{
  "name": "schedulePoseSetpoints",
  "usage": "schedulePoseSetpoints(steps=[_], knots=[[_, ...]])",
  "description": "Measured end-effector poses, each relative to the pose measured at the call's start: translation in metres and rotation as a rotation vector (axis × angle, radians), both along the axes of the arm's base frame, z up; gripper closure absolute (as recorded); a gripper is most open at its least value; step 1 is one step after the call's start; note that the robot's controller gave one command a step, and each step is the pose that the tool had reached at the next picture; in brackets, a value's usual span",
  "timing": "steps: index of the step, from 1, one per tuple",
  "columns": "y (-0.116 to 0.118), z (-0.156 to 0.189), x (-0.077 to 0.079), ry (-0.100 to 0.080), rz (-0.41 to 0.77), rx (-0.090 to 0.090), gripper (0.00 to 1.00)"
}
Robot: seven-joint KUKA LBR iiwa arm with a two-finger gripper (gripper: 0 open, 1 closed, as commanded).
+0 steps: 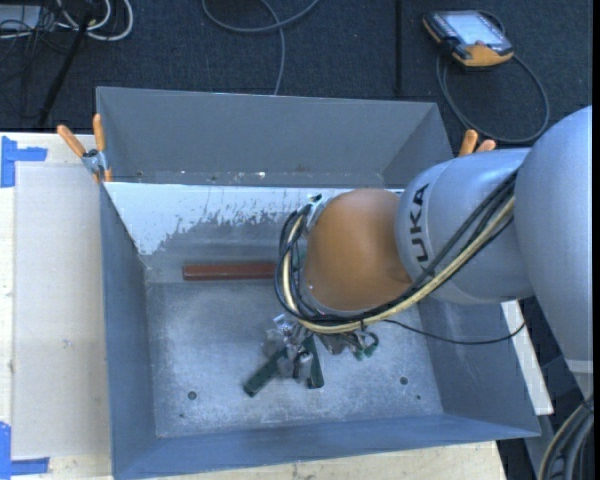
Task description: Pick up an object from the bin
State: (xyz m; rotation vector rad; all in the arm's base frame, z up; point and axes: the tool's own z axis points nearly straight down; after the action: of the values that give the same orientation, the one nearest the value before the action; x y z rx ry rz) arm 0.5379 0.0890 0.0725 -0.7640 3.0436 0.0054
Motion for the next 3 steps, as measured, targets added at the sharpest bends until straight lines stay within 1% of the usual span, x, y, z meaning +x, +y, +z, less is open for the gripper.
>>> schedulePoseSetpoints(steps=[1, 2, 3], knots=[[-0.0023, -0.0029, -0.0013, 0.004, -0.002, -0.003, 0.0], [-0.0025, -0.0029, -0.0014, 0.005, -0.004, -0.003, 1.0], [-0.0025, -0.0029, -0.0015, 0.005, -0.004, -0.003, 1.0]])
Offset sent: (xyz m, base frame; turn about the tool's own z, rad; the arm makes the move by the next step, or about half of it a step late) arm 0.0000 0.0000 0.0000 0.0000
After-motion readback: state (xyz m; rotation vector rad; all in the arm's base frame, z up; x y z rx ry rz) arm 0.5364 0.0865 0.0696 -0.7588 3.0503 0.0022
